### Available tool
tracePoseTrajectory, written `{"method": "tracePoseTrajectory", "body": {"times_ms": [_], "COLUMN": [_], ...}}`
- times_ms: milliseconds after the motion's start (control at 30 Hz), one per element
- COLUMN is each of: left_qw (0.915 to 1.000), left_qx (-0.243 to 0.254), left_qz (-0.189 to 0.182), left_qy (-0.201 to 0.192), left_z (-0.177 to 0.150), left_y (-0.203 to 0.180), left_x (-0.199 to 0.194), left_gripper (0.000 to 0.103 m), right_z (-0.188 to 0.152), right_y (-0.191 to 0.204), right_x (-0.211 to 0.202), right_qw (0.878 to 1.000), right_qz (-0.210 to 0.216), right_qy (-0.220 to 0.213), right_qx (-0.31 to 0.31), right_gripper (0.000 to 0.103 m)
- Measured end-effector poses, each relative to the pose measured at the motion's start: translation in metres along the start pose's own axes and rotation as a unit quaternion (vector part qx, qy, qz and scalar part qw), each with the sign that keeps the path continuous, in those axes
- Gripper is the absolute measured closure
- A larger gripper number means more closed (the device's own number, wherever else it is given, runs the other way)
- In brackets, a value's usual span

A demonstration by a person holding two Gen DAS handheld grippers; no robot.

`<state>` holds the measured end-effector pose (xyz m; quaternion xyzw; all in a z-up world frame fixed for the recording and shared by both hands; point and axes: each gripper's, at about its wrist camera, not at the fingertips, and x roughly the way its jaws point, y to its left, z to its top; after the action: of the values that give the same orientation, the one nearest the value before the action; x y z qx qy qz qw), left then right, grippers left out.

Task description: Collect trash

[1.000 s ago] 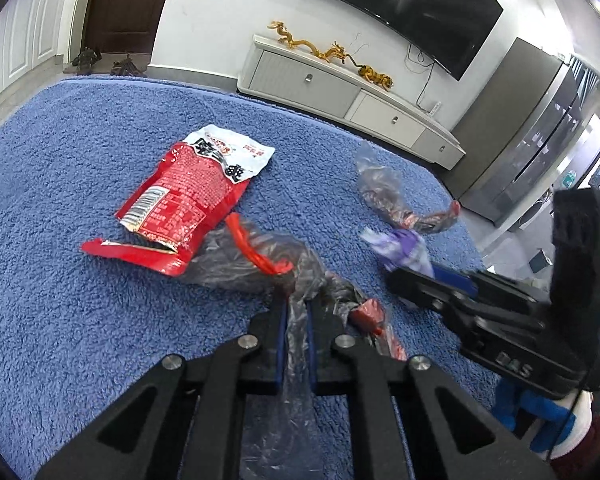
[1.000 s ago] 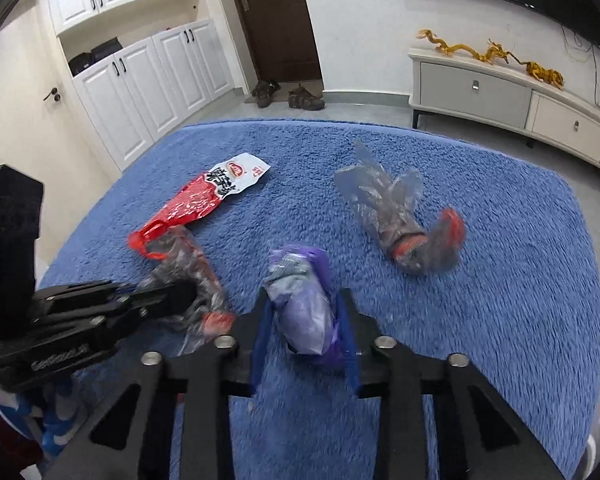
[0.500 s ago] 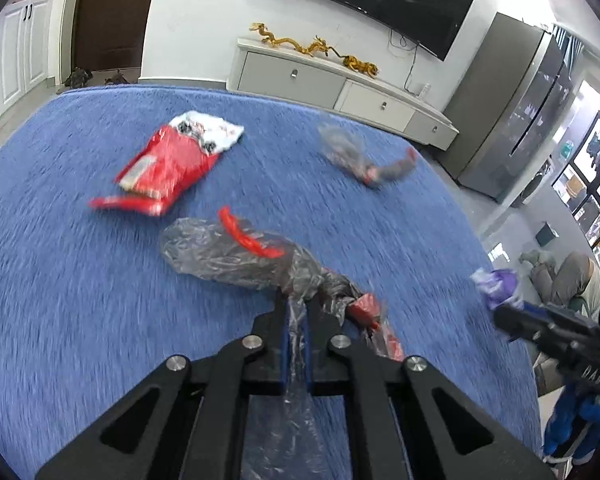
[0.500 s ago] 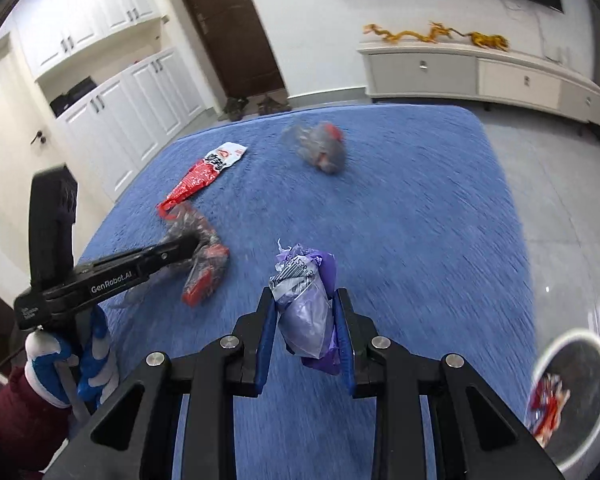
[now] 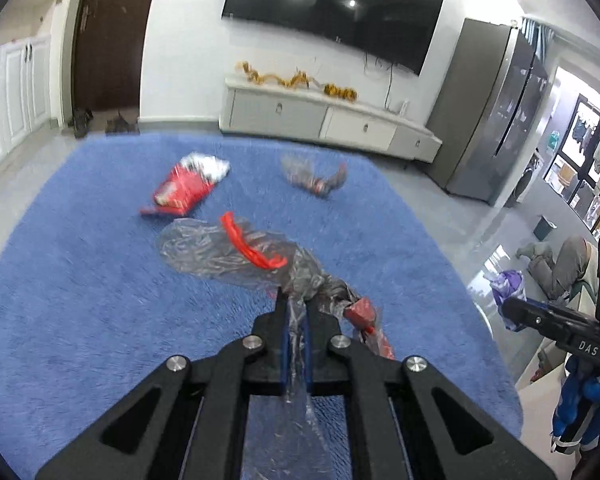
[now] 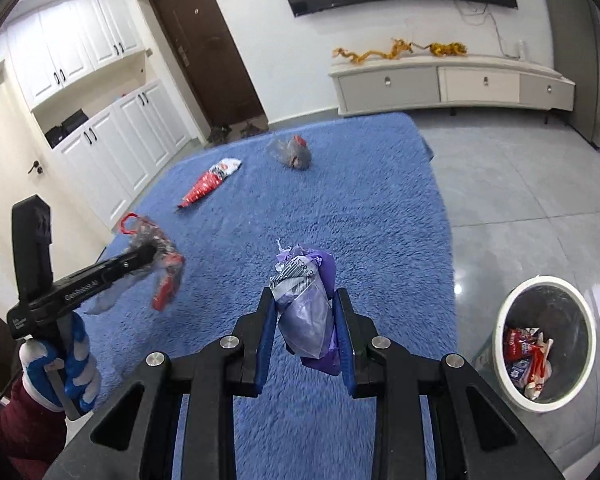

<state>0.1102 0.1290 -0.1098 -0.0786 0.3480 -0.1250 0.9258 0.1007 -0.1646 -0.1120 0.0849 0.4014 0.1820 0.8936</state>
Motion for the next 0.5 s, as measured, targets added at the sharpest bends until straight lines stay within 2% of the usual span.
{"method": "tracePoseTrajectory", "body": {"times_ms": [133, 300, 500], "left_qw": [0.9989, 0.9936, 0.9869], "left_qx": [0.015, 0.05, 0.09], "left_qz": [0.02, 0.048, 0.06], "left_qy": [-0.04, -0.089, -0.119], "left_z": [0.008, 0.011, 0.009], "left_y": [-0.012, -0.039, -0.075], "left_x": [-0.038, -0.08, -0.108], "left_gripper": [0.098, 0.098, 0.098], "right_z": [-0.003, -0.006, -0.009], "right_y": [0.006, 0.012, 0.012], "right_x": [-0.033, -0.065, -0.095], "right_qw": [0.999, 0.998, 0.995], "right_qz": [-0.002, -0.002, -0.007], "right_qy": [-0.032, -0.064, -0.096], "right_qx": [-0.002, -0.008, -0.007], "right_gripper": [0.075, 0.075, 0.075]}}
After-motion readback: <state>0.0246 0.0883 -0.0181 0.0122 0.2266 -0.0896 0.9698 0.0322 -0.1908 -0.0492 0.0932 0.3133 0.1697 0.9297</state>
